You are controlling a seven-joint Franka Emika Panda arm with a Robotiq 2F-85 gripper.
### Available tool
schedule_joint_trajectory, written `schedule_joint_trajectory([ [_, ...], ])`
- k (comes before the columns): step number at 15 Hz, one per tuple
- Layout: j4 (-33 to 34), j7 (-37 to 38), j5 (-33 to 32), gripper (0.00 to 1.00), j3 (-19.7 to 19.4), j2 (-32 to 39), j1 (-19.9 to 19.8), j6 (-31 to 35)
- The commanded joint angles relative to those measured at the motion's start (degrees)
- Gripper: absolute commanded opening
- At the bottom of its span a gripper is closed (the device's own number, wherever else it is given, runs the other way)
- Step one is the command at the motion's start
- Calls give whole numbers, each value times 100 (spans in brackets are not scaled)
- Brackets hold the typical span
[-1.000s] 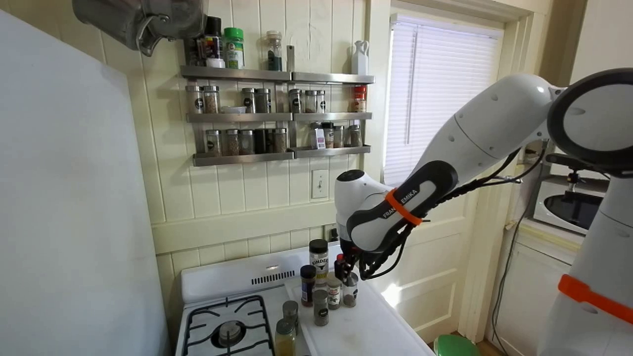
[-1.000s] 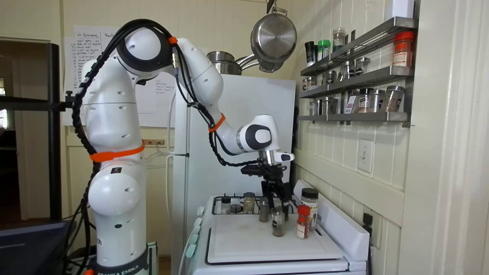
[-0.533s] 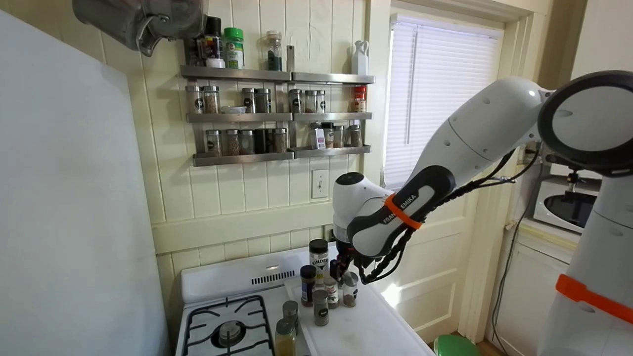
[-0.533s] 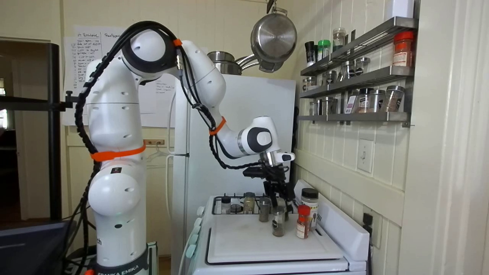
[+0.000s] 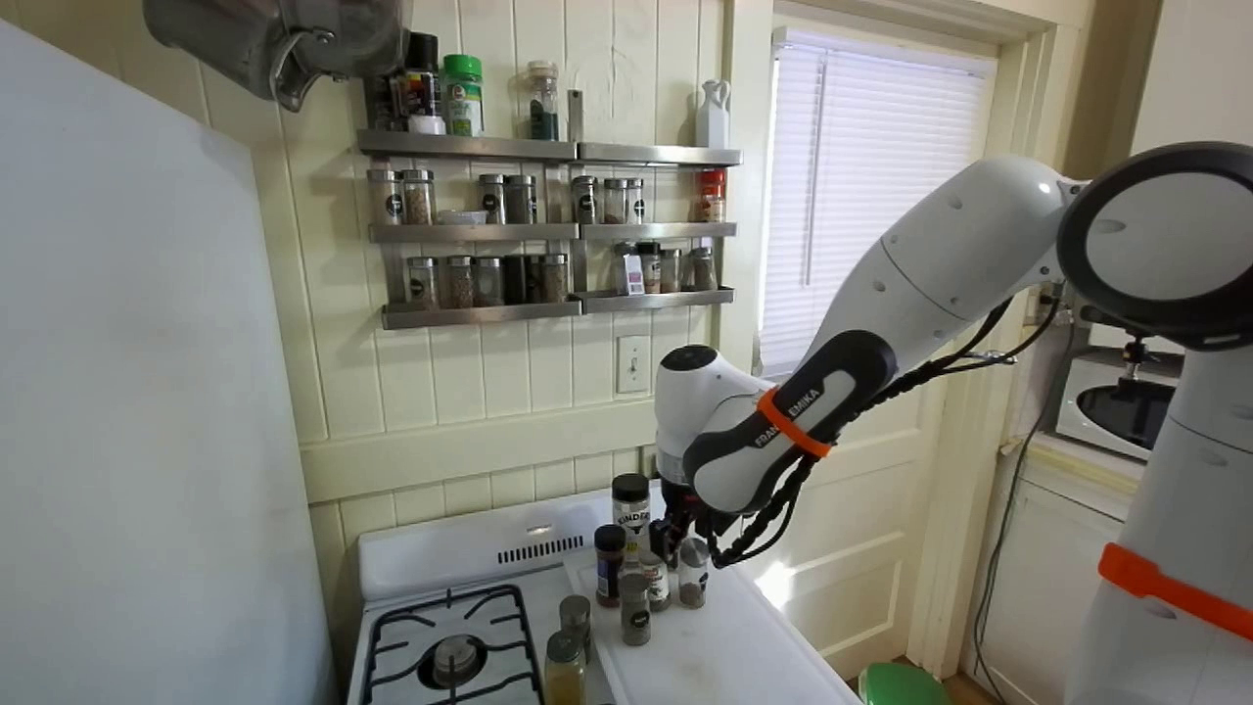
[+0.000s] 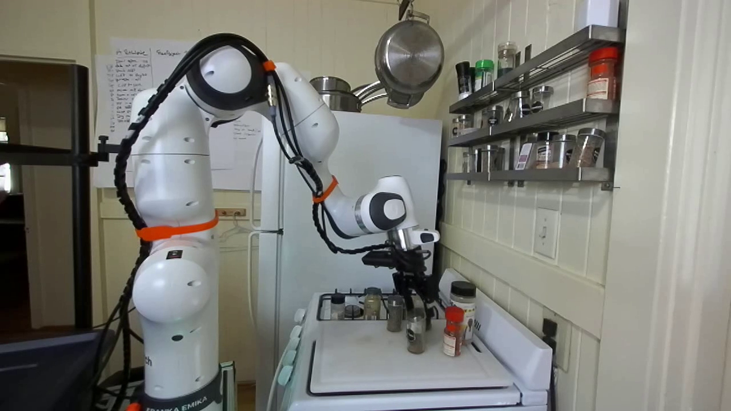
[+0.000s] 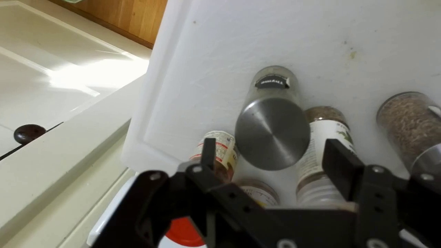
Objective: Move the spice bottle forward
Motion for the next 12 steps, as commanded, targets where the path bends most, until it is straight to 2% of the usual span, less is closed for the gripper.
schedule_joint_trajectory([
  [1,31,53,84,79,49,-9,51,-119],
  [12,5,221,197,73,157,-240,98,-918],
])
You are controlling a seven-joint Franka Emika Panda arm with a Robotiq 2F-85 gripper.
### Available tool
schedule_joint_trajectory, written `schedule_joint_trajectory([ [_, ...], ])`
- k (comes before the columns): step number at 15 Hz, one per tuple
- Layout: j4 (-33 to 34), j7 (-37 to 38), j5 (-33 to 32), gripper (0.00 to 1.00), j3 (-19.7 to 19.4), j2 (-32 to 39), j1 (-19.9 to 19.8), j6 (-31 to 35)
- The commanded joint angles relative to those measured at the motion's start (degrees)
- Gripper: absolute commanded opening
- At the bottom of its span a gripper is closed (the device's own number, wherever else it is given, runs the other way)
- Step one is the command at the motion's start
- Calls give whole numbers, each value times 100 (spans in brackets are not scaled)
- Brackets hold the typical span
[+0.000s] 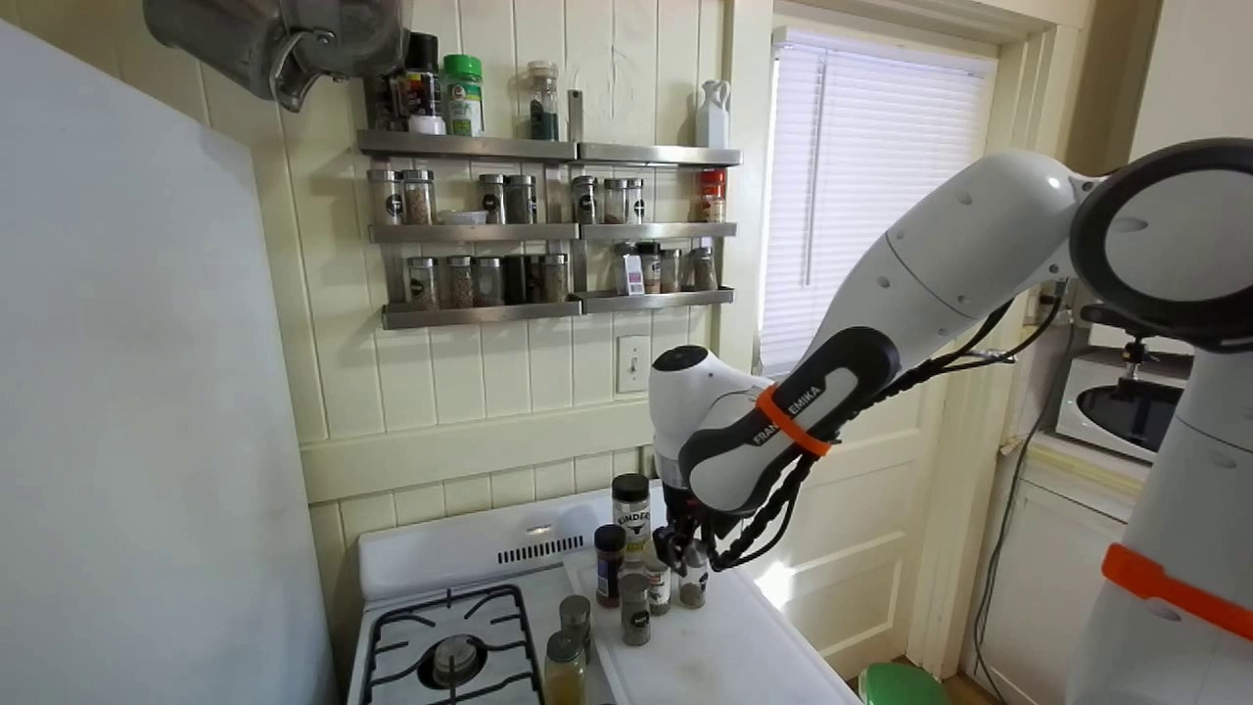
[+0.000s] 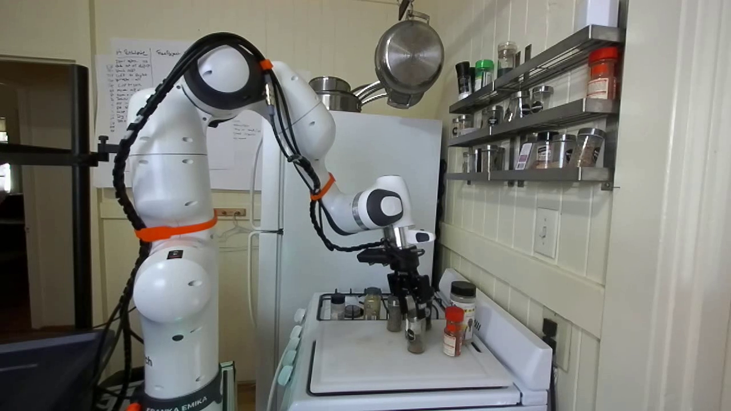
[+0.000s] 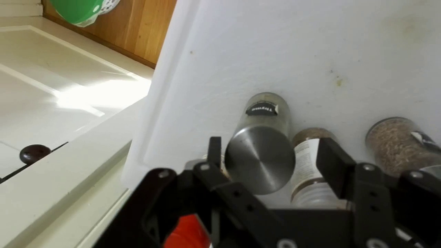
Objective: Move the spice bottle forward
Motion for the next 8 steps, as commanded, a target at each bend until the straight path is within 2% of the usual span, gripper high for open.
schedule_joint_trajectory([
  [1,4,168,61,71,46,-153,46,-398],
  [4,12,308,-126,69,68,-182,11,-402],
  [8,-1,382,-229,73,56,-152,-17,-307],
])
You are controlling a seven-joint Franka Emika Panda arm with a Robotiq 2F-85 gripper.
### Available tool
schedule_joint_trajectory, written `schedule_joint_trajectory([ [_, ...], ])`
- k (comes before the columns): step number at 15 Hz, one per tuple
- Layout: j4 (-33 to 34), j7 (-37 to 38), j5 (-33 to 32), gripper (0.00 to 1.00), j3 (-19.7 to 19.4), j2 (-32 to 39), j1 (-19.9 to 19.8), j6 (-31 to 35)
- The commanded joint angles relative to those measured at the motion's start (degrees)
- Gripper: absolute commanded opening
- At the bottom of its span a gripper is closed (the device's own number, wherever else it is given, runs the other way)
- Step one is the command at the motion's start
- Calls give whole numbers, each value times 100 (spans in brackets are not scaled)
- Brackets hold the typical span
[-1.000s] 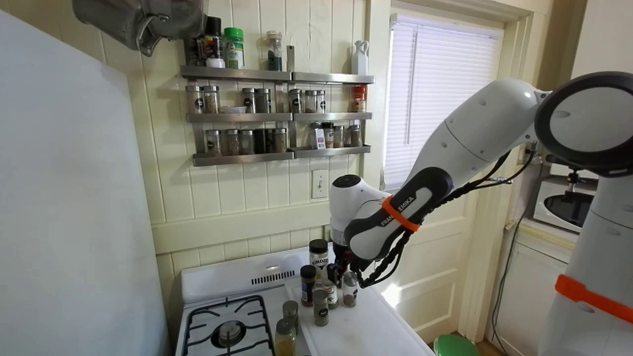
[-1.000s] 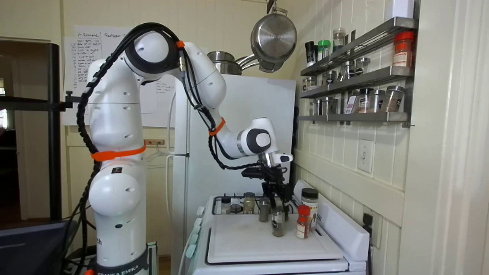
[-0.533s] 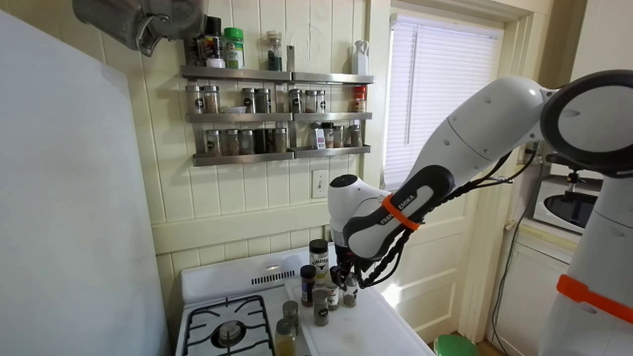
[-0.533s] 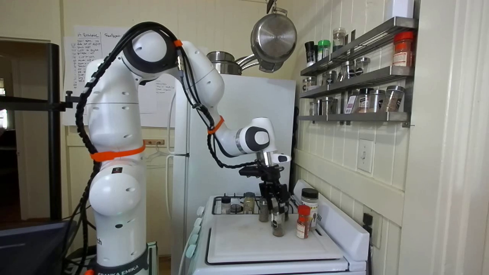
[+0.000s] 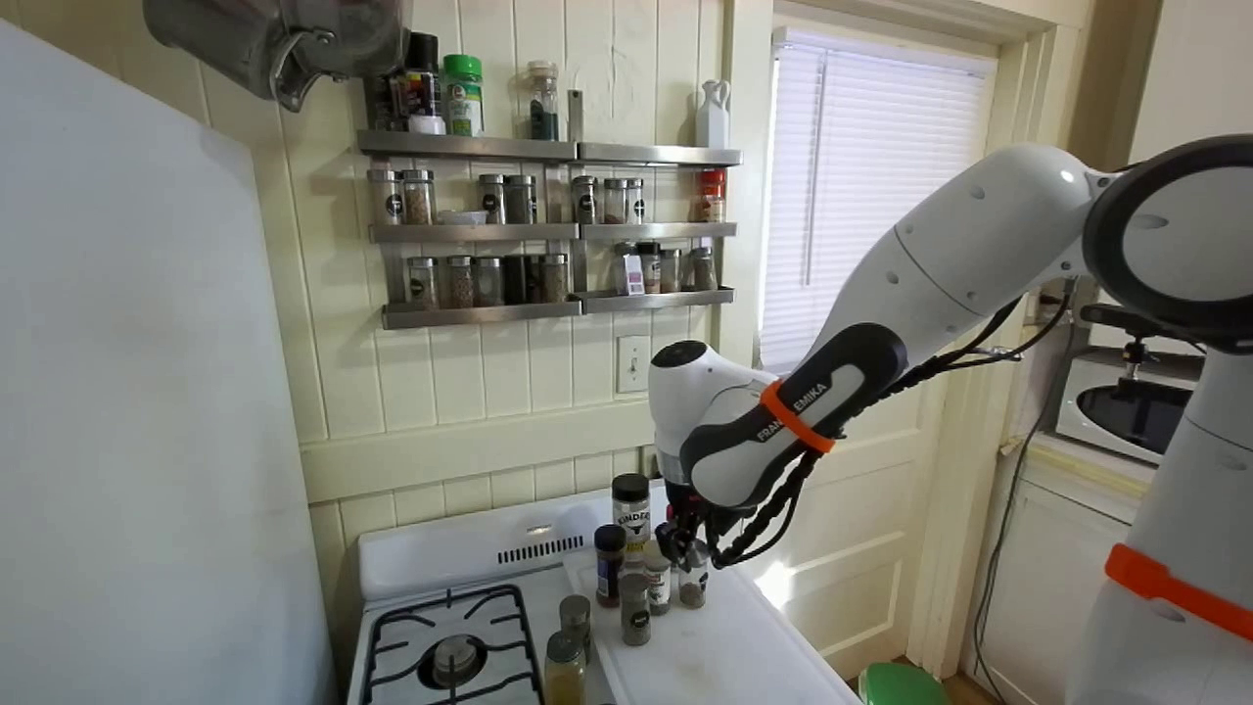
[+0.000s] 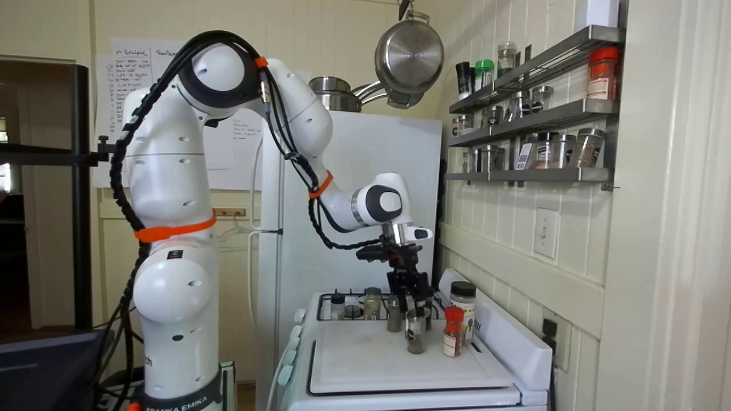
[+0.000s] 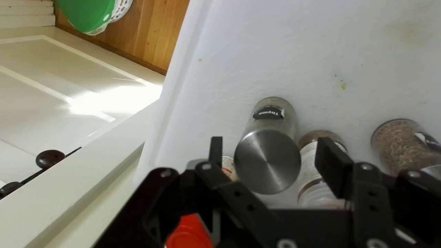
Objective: Move the spice bottle forward
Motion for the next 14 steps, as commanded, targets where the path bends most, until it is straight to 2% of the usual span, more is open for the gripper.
schedule_joint_trajectory([
  [1,-10,181,-143,72,25,-14,-19,-69],
  [6,-13,338,-347,64,25,27,-61,-12],
  [8,-6,428,-462,65,30,32,-74,-30],
  [11,2,545,-704,75,28,65,-94,27],
  [14,-15,538,-801,76,-5,126,-101,221],
])
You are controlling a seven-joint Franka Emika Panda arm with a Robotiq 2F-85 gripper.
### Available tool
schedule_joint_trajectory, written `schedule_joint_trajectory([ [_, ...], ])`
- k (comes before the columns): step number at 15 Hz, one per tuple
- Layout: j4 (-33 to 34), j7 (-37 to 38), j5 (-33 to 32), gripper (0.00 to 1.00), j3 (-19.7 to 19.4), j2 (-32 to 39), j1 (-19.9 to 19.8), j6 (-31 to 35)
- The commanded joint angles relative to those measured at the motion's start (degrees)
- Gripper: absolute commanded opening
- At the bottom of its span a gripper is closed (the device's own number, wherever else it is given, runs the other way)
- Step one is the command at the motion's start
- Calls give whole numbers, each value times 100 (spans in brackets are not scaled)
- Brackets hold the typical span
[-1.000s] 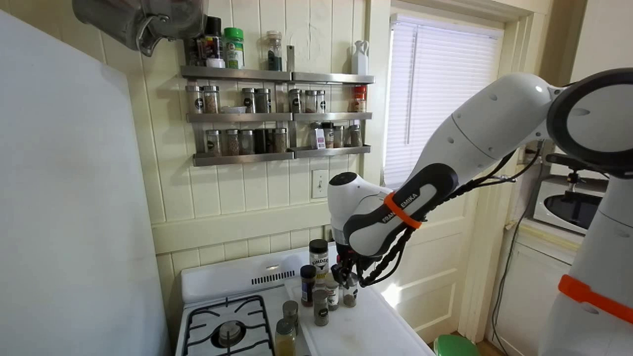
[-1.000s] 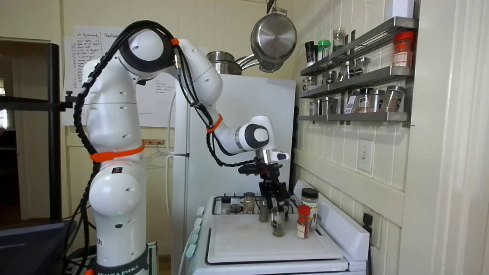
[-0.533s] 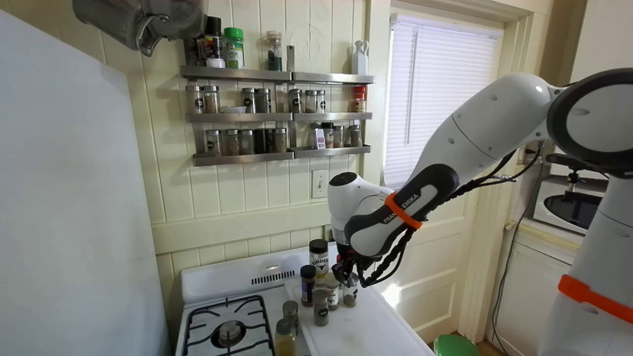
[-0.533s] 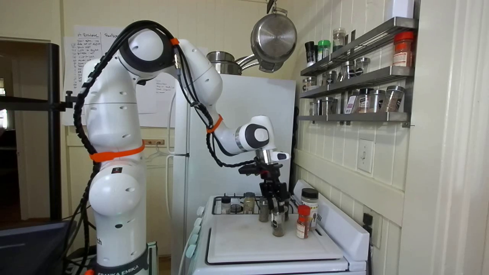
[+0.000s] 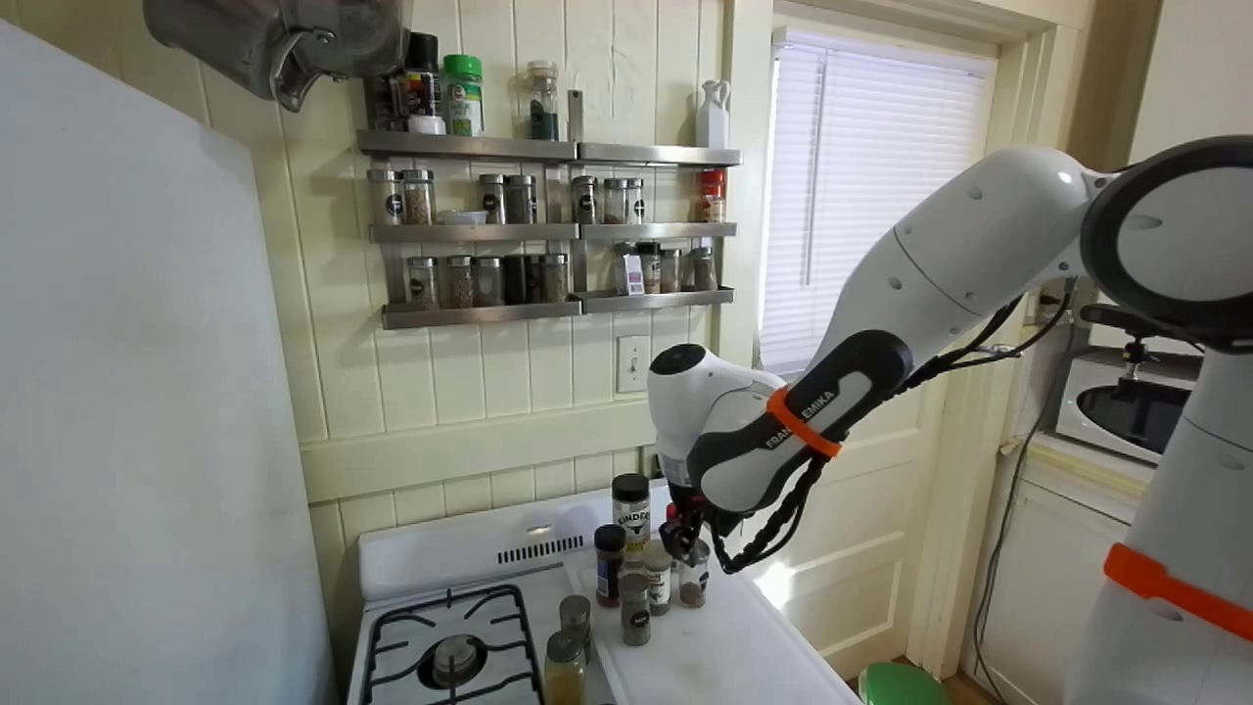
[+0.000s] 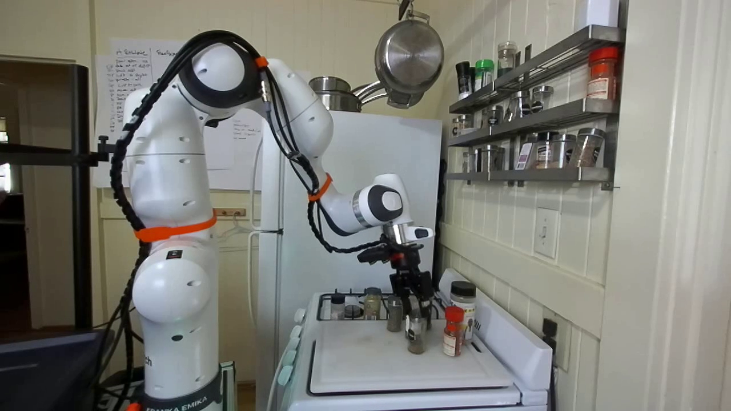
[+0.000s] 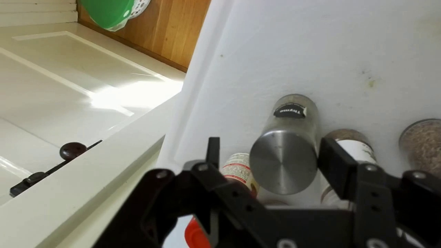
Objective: Move the spice bottle forward
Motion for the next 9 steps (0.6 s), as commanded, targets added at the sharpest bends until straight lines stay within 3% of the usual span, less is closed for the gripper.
schedule_joint_trajectory([
  [1,-26,141,-239,73,-17,124,-49,300],
  [6,-65,103,-253,68,-86,224,-75,798],
  [9,-66,98,-270,60,-115,256,-75,926],
])
